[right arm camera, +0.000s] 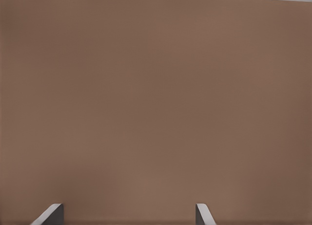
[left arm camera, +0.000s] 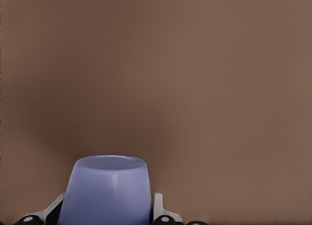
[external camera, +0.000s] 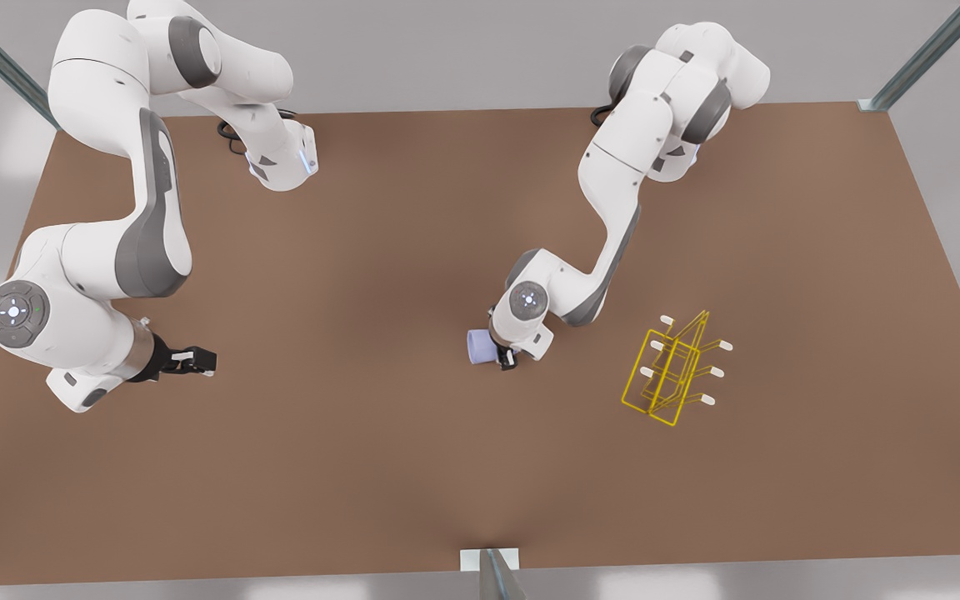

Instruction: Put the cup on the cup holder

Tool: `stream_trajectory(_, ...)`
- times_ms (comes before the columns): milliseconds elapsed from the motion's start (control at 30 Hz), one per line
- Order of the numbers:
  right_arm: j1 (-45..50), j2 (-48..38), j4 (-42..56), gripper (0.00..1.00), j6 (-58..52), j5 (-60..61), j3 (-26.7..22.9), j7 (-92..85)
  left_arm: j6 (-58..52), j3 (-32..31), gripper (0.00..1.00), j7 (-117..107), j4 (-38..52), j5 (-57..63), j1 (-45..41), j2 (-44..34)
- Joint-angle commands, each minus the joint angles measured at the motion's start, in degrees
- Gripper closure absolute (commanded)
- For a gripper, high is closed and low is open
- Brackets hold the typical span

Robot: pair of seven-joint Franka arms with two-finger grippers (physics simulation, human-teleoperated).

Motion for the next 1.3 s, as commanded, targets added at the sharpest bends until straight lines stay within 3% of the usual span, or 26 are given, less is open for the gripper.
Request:
stream_trajectory(0,-0.01,-0.08,0.03,0.0,0.0,0.16,0.01,-0.34,-0.85,0.0,0.26,-2.5,0.02,0.38,-0.01,-0.44)
stream_trajectory(33,-0.01,0.01,0.03,0.0,0.0,0.25,0.01,-0.34,-6.72,0.79,0.26,-2.59,0.02,0.55,-0.01,-3.77)
stream_trajectory(67,-0.19,0.19,0.03,0.0,0.0,0.25,0.01,-0.43,-22.19,4.12,0.25,-3.47,3.79,6.43,-0.45,-6.68)
stream_trajectory(133,-0.19,0.19,0.03,0.0,0.0,0.25,0.01,-0.43,-41.62,7.38,0.25,-4.61,10.48,20.04,-0.54,-6.77)
stream_trajectory(200,-0.19,0.27,0.03,0.0,0.0,0.34,0.01,-0.51,-52.61,7.47,0.25,-4.18,10.66,40.53,-0.45,-6.94)
stream_trajectory(233,-0.19,0.27,0.03,0.0,0.0,0.25,0.01,-0.51,-56.66,11.23,0.25,-3.03,10.4,47.57,-1.67,-6.94)
stream_trajectory(267,-0.19,0.27,-0.06,0.0,0.0,0.34,0.01,-0.43,-56.41,20.34,0.25,-1.98,8.48,47.75,-7.71,-6.86)
stream_trajectory(300,-0.19,0.27,-0.06,0.0,0.0,0.34,0.01,-0.43,-53.16,35.48,0.25,1.18,1.7,47.58,-19.85,-6.68)
stream_trajectory(333,-0.19,0.27,0.03,0.0,0.0,0.34,0.01,-0.51,-50.16,44.63,0.25,4.0,-1.99,47.49,-27.69,-5.1)
stream_trajectory(400,-0.27,0.27,0.03,0.0,0.0,0.34,0.01,-0.51,-49.54,46.58,0.25,4.44,-2.09,50.39,-29.54,-3.96)
stream_trajectory(433,-0.27,0.27,0.03,0.0,0.0,0.34,0.01,-0.51,-49.2,49.65,0.25,5.75,-3.66,50.56,-33.13,-3.34)
stream_trajectory(467,-0.27,0.27,-0.06,0.0,0.0,0.34,0.01,-0.51,-44.98,57.46,0.25,9.0,-10.42,50.3,-41.48,-3.16)
stream_trajectory(500,-0.27,0.27,0.03,0.0,0.0,0.34,0.01,-0.51,-43.83,59.85,0.25,10.15,-12.02,49.95,-43.78,-3.16)
stream_trajectory(733,-0.45,0.27,-0.06,0.0,0.0,0.34,0.01,-0.6,-43.57,59.23,0.25,8.49,-12.72,48.37,-45.36,6.5)
stream_trajectory(967,-0.45,0.27,-0.06,0.0,0.0,0.42,0.01,-0.6,-43.74,58.09,0.25,7.78,-14.04,41.69,-47.91,8.35)
stream_trajectory(1267,-0.54,0.27,-0.06,0.0,0.0,0.42,0.01,-0.69,-41.37,58.35,0.25,7.96,-11.84,43.53,-43.6,9.58)
